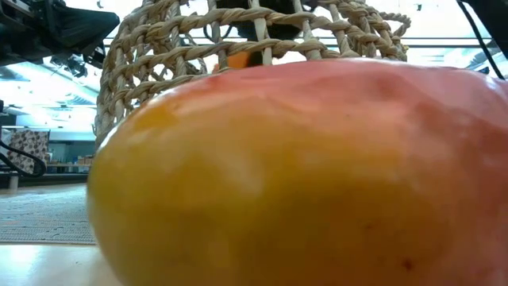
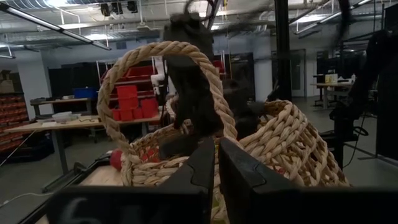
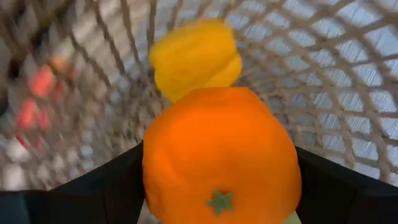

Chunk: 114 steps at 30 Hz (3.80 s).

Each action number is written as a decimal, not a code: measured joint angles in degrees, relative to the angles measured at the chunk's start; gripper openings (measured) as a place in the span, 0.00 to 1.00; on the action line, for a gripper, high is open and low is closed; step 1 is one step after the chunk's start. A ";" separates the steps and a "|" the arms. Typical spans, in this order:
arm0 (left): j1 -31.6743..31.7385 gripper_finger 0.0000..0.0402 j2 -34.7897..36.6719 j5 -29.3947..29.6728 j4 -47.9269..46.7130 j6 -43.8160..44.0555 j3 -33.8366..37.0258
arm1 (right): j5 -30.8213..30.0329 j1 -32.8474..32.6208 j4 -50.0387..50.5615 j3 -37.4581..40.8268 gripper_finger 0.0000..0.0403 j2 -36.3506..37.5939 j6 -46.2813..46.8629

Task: Build produce basket
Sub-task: Put the orange into the brown basket, then put the orange mango into the brown basket

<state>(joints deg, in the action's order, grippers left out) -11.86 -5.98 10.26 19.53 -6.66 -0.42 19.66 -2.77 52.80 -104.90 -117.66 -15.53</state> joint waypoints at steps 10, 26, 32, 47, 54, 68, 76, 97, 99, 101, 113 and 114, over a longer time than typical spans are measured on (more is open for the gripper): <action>0.00 0.08 -0.02 -0.02 -0.06 0.00 0.01 | -0.77 -2.54 -1.16 0.00 0.82 -3.29 -8.67; 0.00 0.08 -0.02 0.00 -0.07 0.00 0.01 | -4.44 -2.48 1.30 -1.60 0.97 -3.77 -2.04; 0.00 0.06 0.00 0.00 -0.07 0.00 0.01 | -12.90 -1.65 12.51 -10.69 0.97 -3.07 -2.01; 0.00 0.09 0.00 -0.02 -0.07 0.00 0.01 | -32.23 -1.99 19.85 -24.29 0.90 5.82 9.12; 0.00 0.07 0.00 -0.02 -0.07 0.00 0.01 | -18.12 -10.07 8.48 -24.31 0.90 8.28 11.52; 0.00 0.07 -0.01 -0.02 -0.09 0.00 0.01 | -26.21 -26.03 0.51 -24.20 0.90 -4.36 19.27; 0.00 0.09 0.00 0.00 -0.08 0.00 0.00 | -33.12 -30.62 2.58 -22.56 0.90 -6.70 31.05; 0.00 0.09 0.00 -0.01 -0.04 0.00 0.01 | -44.53 -42.28 -7.38 0.84 0.90 -7.09 56.74; 0.00 0.09 -0.02 -0.02 -0.09 0.00 0.01 | -44.73 -43.05 -8.95 2.35 0.90 -7.09 57.17; 0.00 0.09 0.00 0.00 -0.07 0.00 0.01 | -45.46 -43.68 -10.52 3.35 0.90 -7.09 57.10; 0.00 0.08 -0.01 -0.01 -0.08 0.00 0.00 | -50.80 -44.00 -22.92 11.87 0.90 -7.09 50.44; 0.00 0.09 0.00 -0.02 -0.09 0.00 0.01 | -51.19 -43.99 -22.83 12.28 0.90 -7.09 50.36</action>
<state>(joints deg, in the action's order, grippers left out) -11.86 -5.98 10.24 19.44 -6.66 -0.40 -31.53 -46.76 29.98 -92.62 -124.75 34.82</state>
